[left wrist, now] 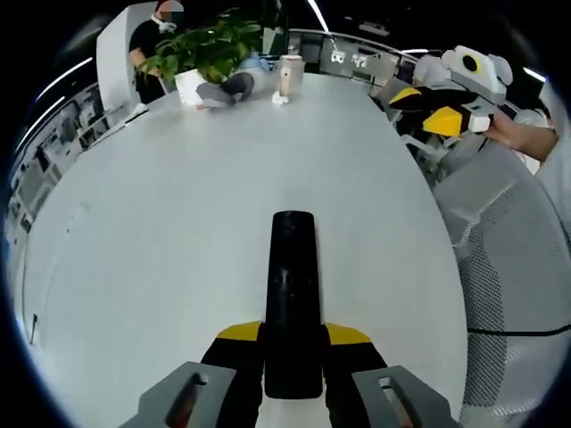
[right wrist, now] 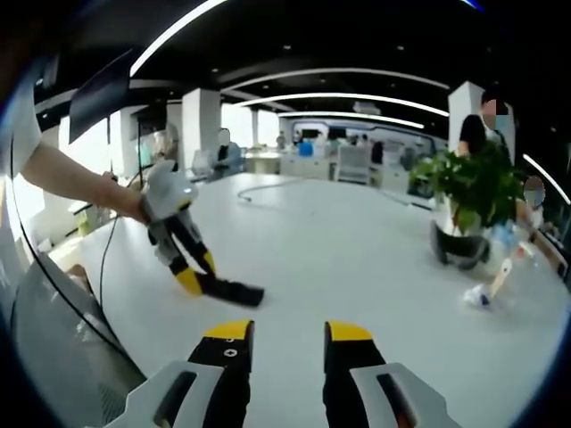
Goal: Press the specified remote control buttons in sequence, fully releasing each button before pressing the next.
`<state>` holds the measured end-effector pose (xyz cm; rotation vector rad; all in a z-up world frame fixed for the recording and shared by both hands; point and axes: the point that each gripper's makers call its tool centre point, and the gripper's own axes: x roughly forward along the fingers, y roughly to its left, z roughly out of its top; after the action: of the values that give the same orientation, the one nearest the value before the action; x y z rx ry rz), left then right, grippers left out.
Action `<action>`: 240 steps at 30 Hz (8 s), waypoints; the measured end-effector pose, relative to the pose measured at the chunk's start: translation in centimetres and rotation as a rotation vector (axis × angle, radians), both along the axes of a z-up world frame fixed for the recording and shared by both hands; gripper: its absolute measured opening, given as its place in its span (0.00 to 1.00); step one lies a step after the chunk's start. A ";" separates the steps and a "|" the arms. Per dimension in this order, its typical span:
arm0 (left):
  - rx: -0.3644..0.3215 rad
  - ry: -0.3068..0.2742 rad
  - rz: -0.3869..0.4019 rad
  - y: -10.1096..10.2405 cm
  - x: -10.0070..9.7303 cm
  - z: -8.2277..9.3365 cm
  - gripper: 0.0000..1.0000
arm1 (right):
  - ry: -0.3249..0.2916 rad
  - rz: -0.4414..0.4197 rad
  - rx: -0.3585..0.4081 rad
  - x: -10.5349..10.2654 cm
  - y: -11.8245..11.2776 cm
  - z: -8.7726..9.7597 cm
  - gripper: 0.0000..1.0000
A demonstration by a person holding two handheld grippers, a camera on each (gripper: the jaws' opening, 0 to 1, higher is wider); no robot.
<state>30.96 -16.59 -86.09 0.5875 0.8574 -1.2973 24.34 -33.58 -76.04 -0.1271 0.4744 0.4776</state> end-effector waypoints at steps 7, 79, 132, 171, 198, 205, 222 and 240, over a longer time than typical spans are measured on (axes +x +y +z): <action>-0.009 0.003 0.007 0.0 -0.7 0.0 0.24 | 0.001 0.003 -0.004 0.0 0.0 0.0 0.28; -0.090 0.048 0.016 -0.7 -7.5 0.3 0.24 | -0.001 0.016 -0.025 -0.1 0.1 -0.1 0.27; -0.177 0.023 0.088 -1.2 -11.3 0.4 0.24 | 0.022 0.045 -0.035 -0.3 0.6 -0.6 0.27; -0.250 -0.003 0.099 -1.3 -12.4 0.4 0.24 | 0.103 0.137 -0.040 -1.3 2.3 -2.0 0.27; -0.238 -0.044 0.052 -1.3 -12.7 0.4 0.24 | 0.260 0.416 -0.131 -4.6 6.7 -4.6 0.26; -0.237 -0.045 0.028 -1.3 -12.8 0.3 0.24 | 0.271 0.460 -0.187 -4.8 7.6 -5.2 0.26; -0.226 -0.063 0.004 -1.2 -13.1 0.3 0.24 | 0.301 0.510 -0.214 -4.7 9.4 -6.2 0.24; -0.236 -0.063 0.009 -1.2 -13.0 0.2 0.24 | 0.324 0.537 -0.218 -4.9 9.4 -6.8 0.19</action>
<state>17.95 -17.77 -85.87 0.4350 0.6430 -1.3417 19.44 -24.20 -82.85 -0.3961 0.8154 0.9809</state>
